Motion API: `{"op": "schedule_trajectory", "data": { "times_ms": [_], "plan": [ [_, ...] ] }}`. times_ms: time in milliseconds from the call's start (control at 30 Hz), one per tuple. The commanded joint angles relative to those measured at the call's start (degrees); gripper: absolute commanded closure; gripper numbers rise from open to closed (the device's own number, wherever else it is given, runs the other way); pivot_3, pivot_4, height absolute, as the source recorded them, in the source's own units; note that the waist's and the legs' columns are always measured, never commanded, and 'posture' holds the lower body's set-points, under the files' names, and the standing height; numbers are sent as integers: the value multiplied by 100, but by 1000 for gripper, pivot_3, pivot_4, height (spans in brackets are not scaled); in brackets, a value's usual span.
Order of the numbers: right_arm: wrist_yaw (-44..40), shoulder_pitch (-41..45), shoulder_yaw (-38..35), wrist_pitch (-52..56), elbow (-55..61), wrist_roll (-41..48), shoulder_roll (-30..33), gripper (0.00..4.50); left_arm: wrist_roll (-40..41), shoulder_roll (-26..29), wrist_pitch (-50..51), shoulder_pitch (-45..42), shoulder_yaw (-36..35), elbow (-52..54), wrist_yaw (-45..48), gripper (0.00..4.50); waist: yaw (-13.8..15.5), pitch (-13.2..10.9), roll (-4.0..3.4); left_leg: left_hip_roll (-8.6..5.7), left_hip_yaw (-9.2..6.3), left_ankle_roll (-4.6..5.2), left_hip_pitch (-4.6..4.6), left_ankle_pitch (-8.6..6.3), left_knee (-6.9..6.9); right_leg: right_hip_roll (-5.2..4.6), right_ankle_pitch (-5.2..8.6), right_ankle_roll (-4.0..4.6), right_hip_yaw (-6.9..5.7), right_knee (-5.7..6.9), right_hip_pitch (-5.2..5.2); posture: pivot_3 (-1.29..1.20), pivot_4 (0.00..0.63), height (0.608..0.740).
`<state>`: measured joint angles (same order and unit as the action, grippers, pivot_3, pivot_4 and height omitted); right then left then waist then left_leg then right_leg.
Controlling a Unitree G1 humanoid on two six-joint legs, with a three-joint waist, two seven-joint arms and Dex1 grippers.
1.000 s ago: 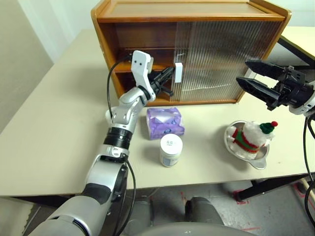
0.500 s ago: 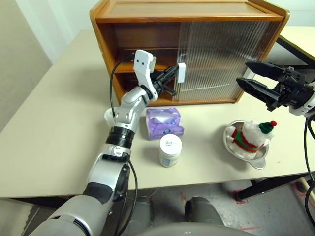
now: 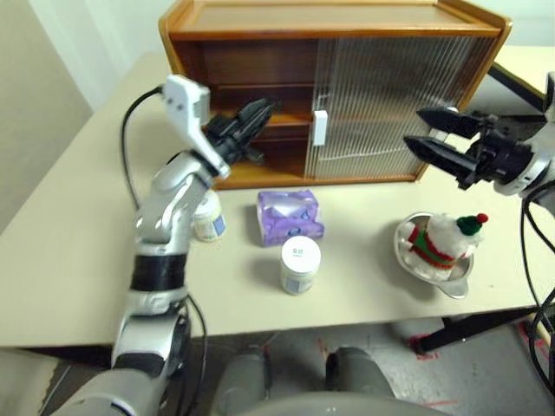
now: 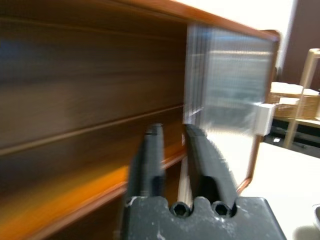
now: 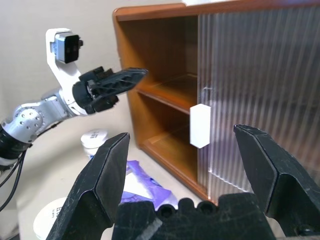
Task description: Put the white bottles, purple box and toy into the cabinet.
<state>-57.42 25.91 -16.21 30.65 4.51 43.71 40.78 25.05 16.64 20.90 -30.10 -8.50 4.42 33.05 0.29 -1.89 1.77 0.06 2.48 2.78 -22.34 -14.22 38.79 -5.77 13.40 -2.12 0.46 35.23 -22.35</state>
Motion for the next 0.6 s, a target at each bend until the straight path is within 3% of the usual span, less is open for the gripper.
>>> {"op": "schedule_trajectory", "data": {
  "times_ms": [33,200,467,533,600],
  "plan": [
    [-124,148,121,-133,-153,-101,-41,0,227,298,51,510,-289,363,150,2044,71,-2,-2,0,0,-2,0,-1,0,-1,1,1,-1,1,0,90,0,740],
    [-241,302,224,-181,-353,-190,-126,0,295,636,-265,1476,-617,610,374,124,200,-6,-6,-1,0,-22,1,-12,0,-9,5,9,-2,1,-2,115,0,740],
    [-330,461,304,-215,-518,-256,-210,0,540,818,-620,2927,-810,929,938,55,417,-7,-8,6,0,-30,-2,-17,-25,-54,15,29,-4,-8,-19,131,0,740],
    [-343,487,305,-205,-529,-271,-224,0,525,793,-745,3028,-824,832,993,55,490,-8,-7,5,0,-30,-2,-17,-47,-66,57,104,-11,-11,-27,131,0,740],
    [-351,497,302,-190,-519,-280,-234,0,474,766,-886,3119,-832,693,1041,55,548,-7,-9,5,1,-30,-1,-17,-58,-65,58,108,-12,-11,-30,129,0,740]
  ]
}}
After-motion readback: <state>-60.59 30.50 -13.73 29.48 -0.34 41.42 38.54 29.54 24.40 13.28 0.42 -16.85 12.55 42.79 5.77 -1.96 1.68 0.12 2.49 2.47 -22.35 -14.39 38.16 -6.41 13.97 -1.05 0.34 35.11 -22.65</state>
